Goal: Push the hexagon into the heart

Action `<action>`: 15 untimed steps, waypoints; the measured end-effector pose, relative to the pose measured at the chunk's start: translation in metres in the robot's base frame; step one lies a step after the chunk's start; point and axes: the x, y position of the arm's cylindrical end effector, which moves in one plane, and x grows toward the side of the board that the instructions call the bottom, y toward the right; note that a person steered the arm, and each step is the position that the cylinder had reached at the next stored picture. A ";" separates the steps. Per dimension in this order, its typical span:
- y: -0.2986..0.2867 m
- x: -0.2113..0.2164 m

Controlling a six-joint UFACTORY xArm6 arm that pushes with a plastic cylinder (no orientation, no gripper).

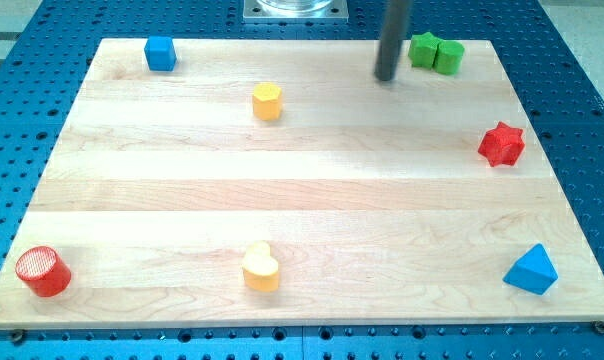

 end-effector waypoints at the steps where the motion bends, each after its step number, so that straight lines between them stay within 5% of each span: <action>1: -0.074 0.019; 5: -0.125 0.032; 9: -0.168 0.113; 10: -0.164 0.083; 12: -0.163 0.236; 15: -0.153 0.142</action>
